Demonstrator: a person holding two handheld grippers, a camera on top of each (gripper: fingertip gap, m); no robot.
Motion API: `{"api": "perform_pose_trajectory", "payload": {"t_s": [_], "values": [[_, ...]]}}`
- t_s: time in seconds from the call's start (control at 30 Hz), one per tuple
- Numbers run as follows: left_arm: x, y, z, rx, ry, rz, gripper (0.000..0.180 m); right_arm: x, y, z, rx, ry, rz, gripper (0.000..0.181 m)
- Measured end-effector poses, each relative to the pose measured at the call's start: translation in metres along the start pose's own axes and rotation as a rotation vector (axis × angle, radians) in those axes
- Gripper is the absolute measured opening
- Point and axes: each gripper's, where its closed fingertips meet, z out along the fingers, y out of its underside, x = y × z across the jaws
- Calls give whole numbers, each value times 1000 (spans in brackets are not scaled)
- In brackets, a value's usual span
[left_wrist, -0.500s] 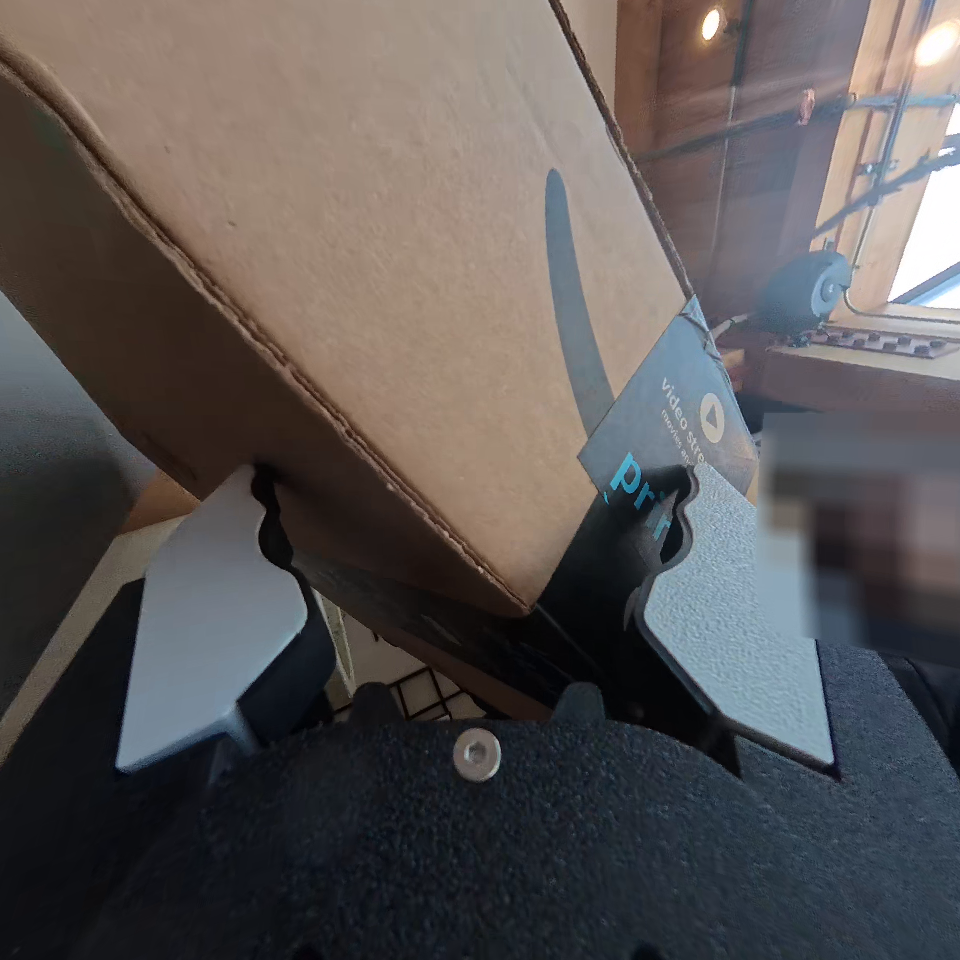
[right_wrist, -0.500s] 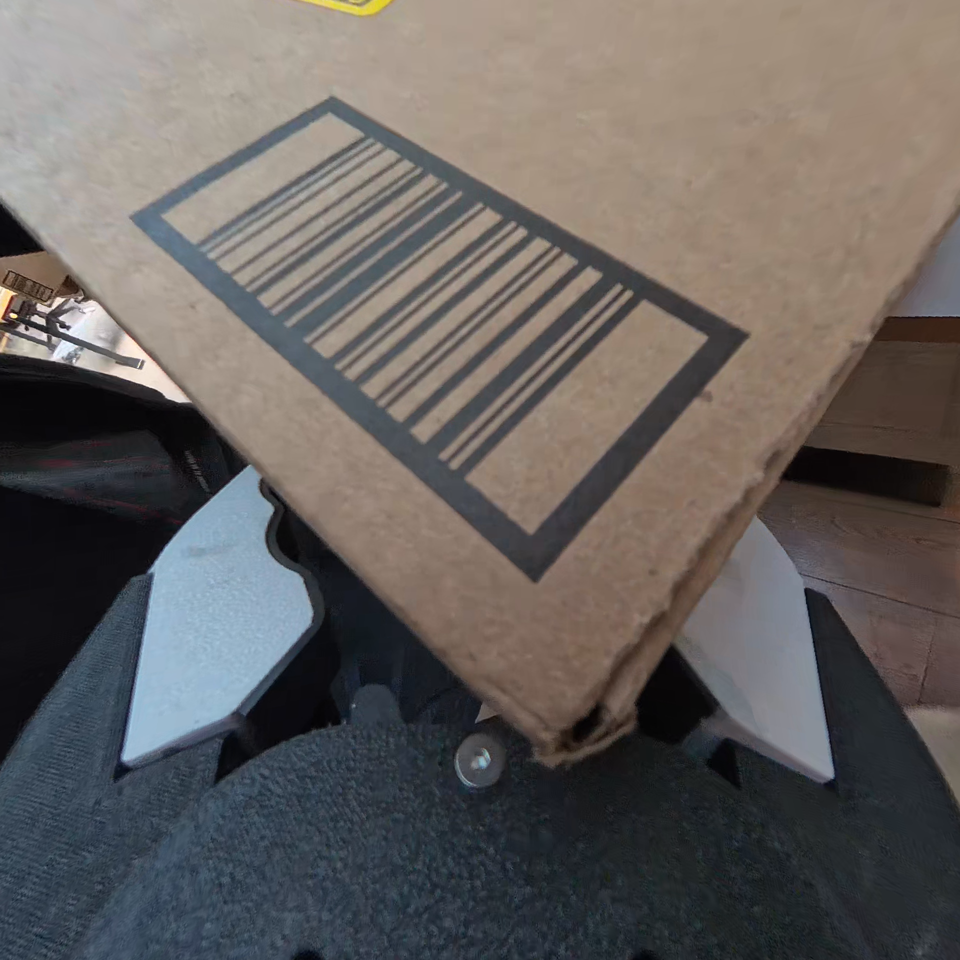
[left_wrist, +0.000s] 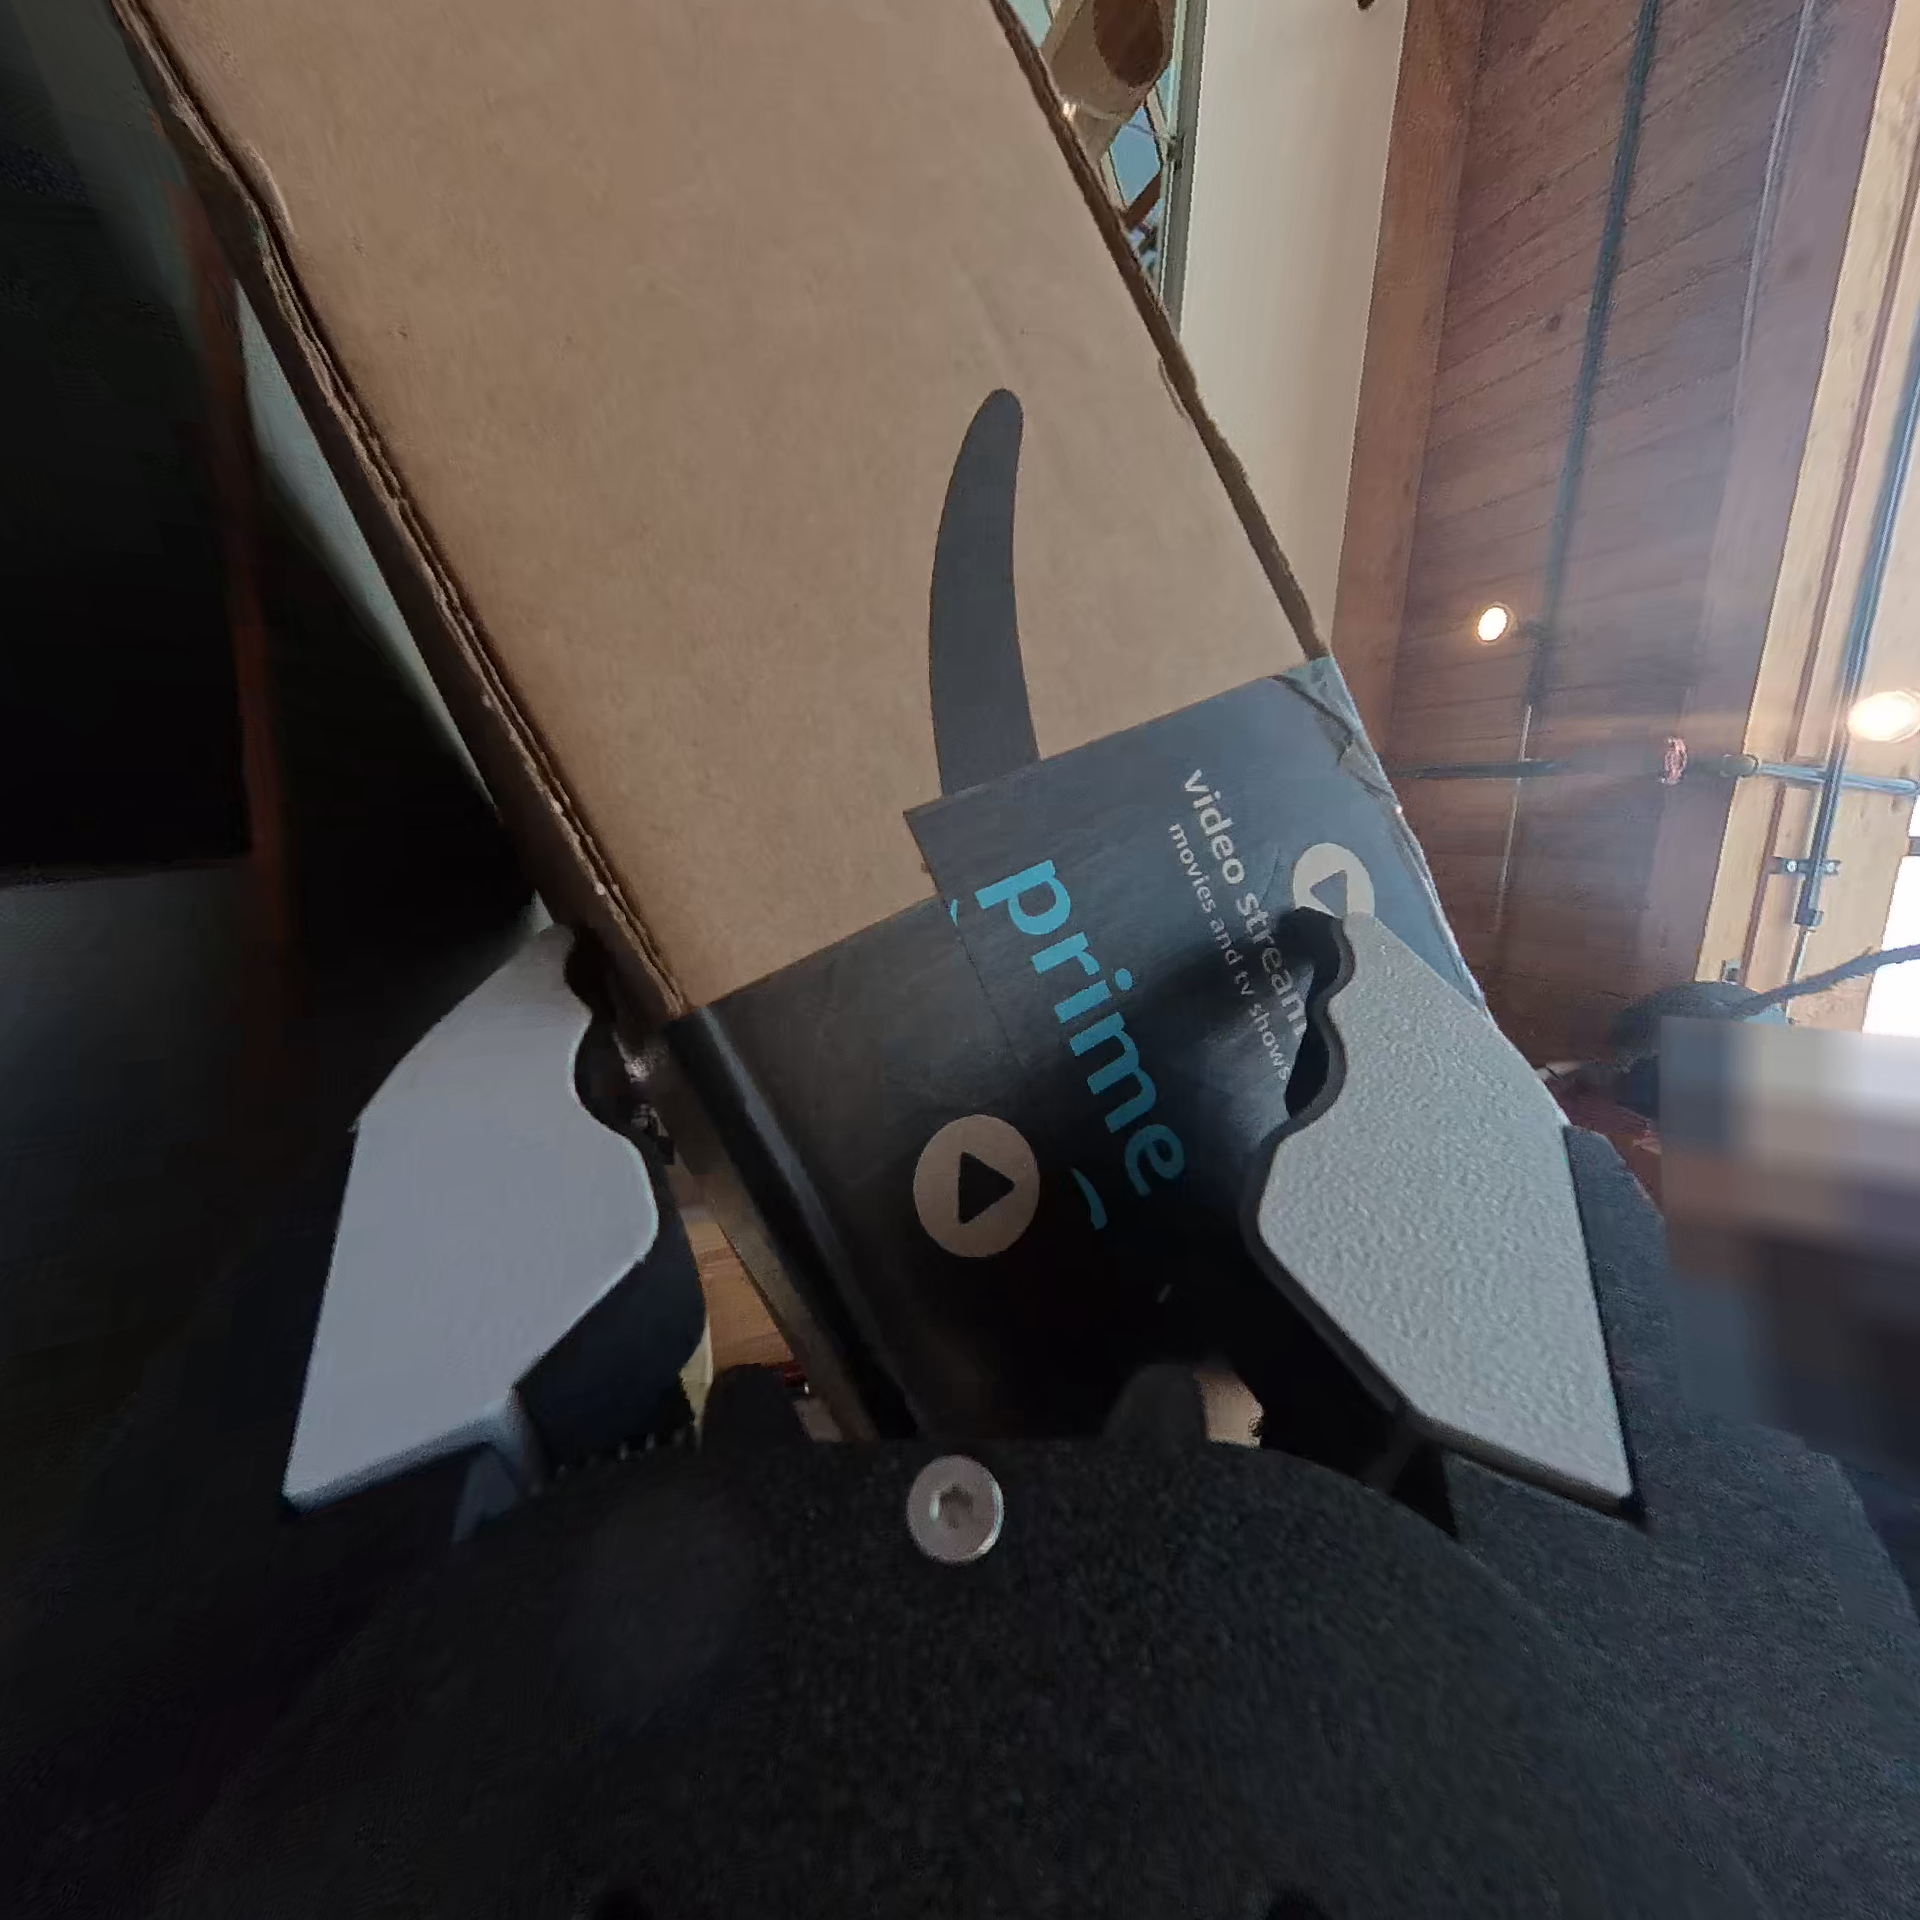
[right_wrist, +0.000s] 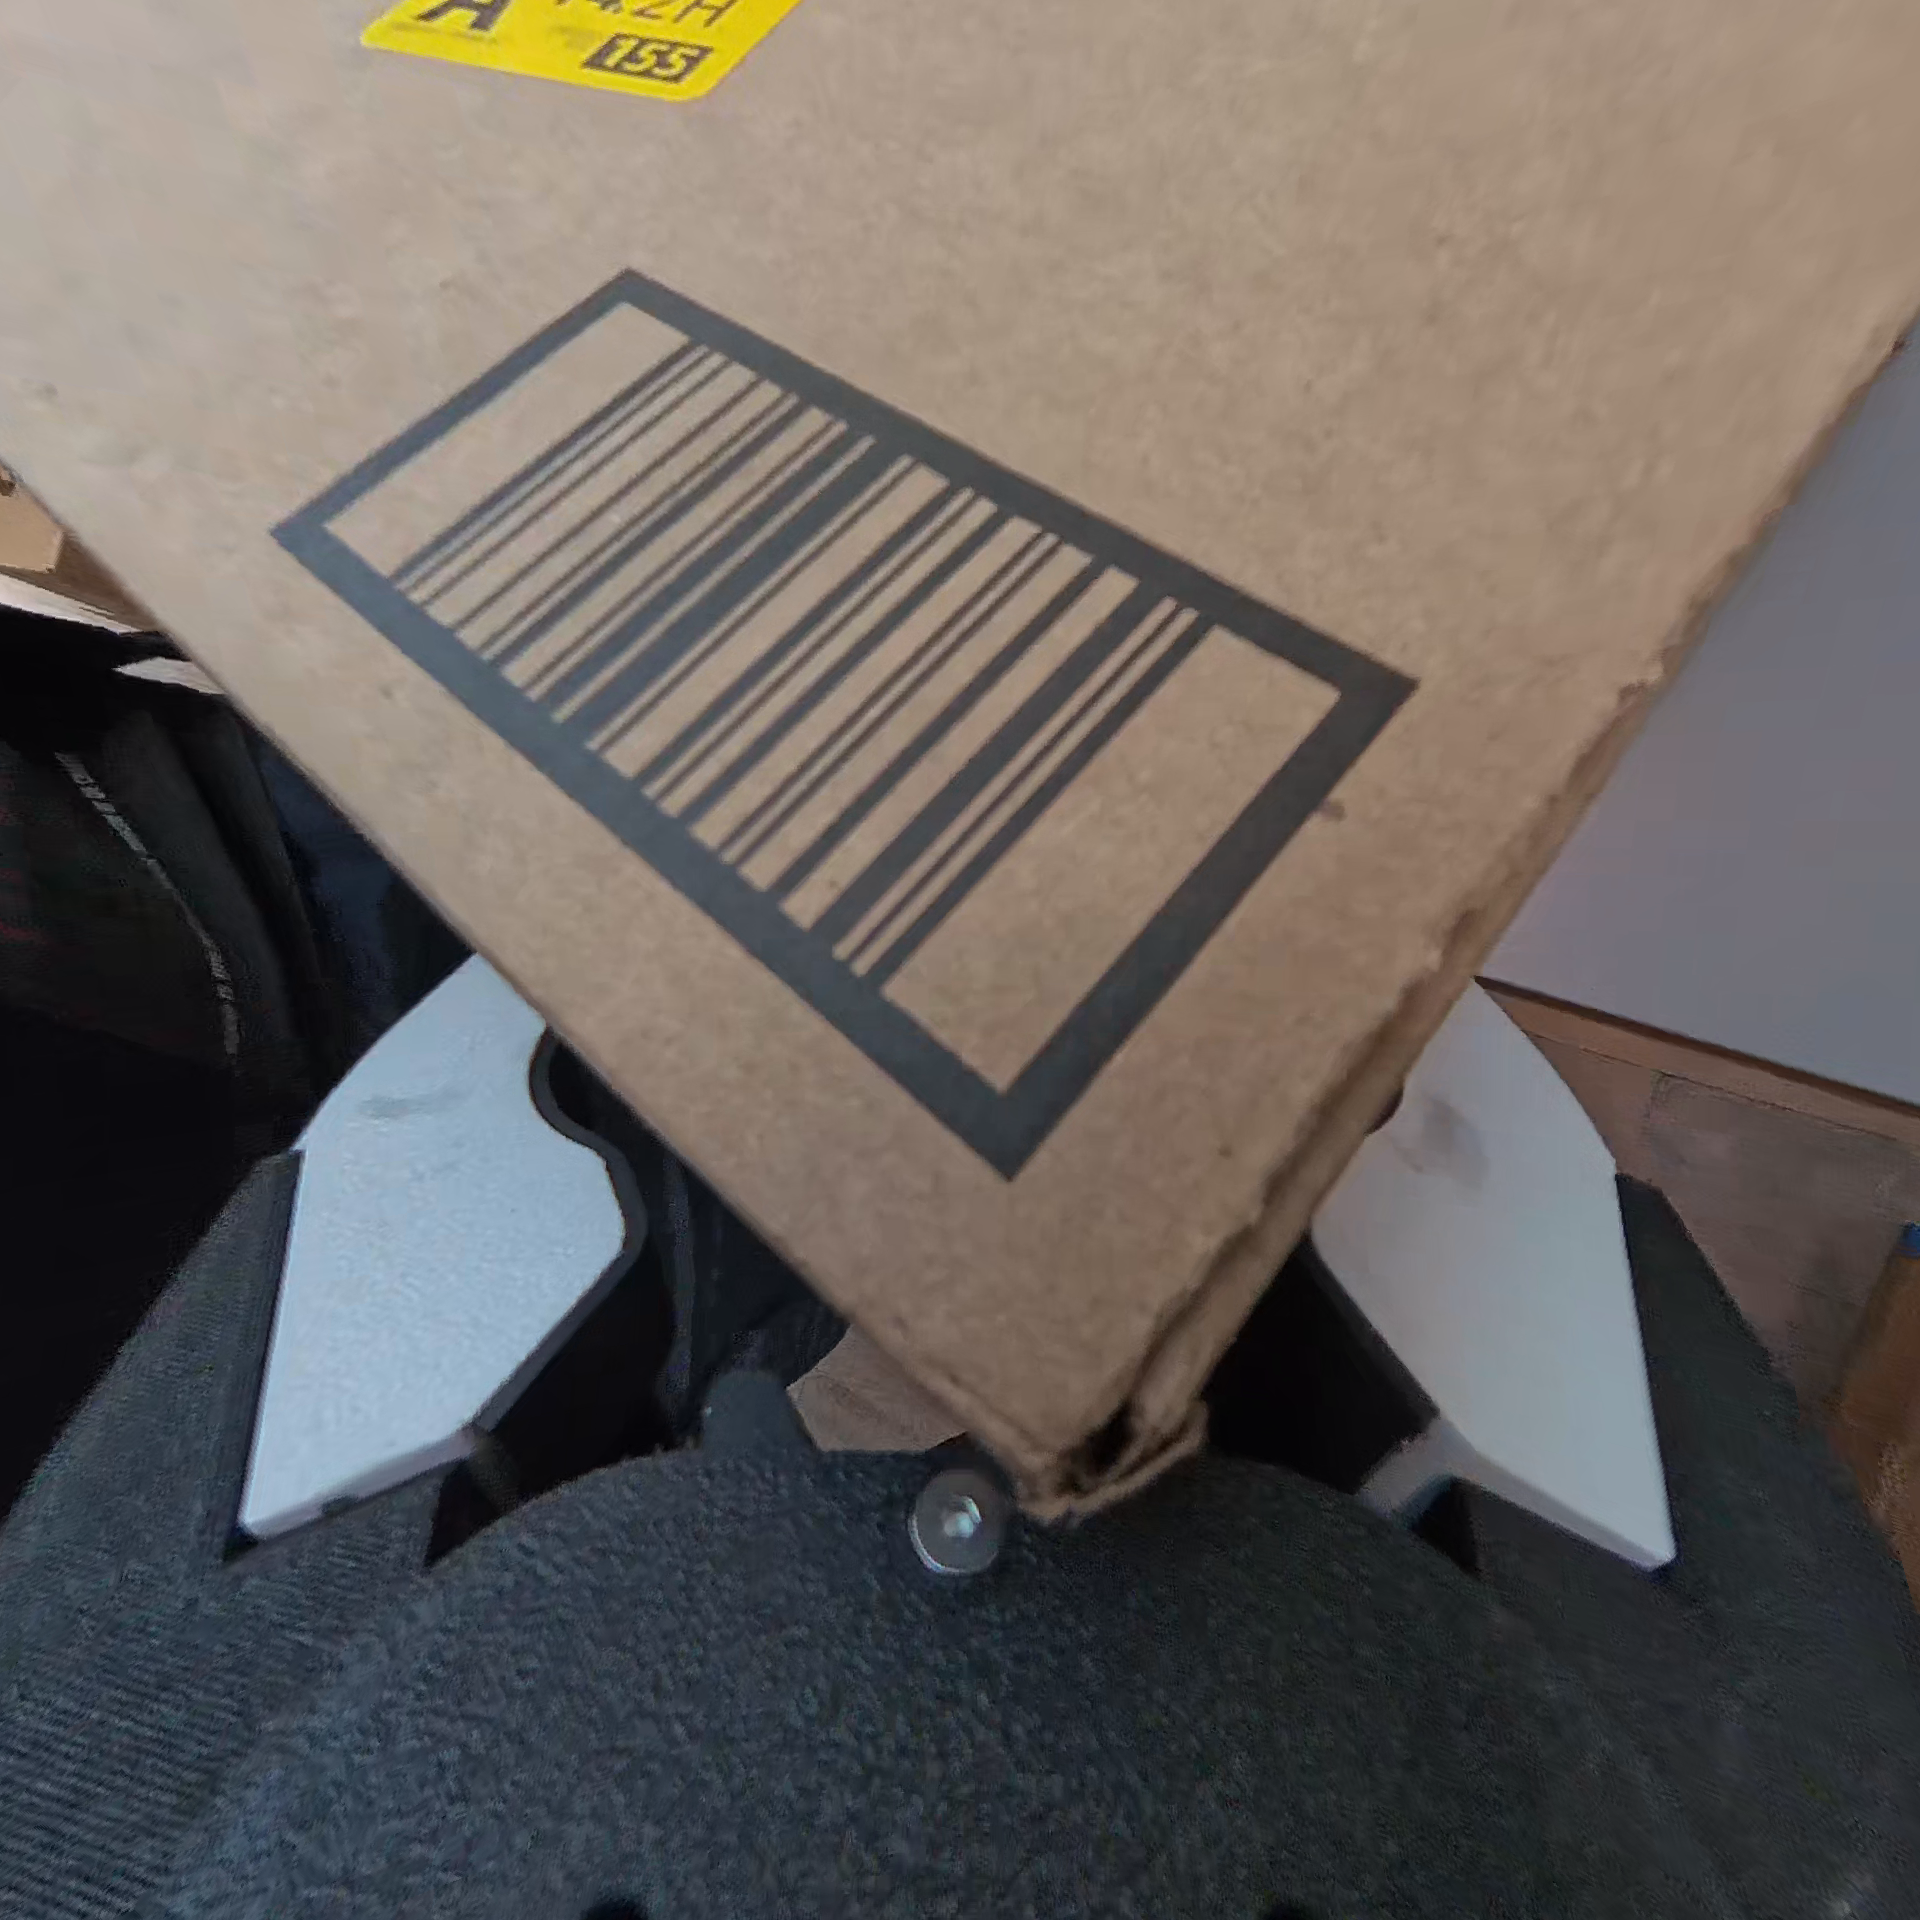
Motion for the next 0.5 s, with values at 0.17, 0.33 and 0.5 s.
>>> {"api": "perform_pose_trajectory", "payload": {"t_s": [0.17, 0.33, 0.5], "values": [[-22, -34, 11, 145, -160, 170, 104, 53, -27, 11, -73, -5, 5, 136], [4, -62, 30, 74, -346, 522, 43, 105, -48, 38, -253, -44, -43, 129], [17, -72, 35, -57, -692, 743, 51, 161, -121, 87, -171, -107, 38, 105]]}}
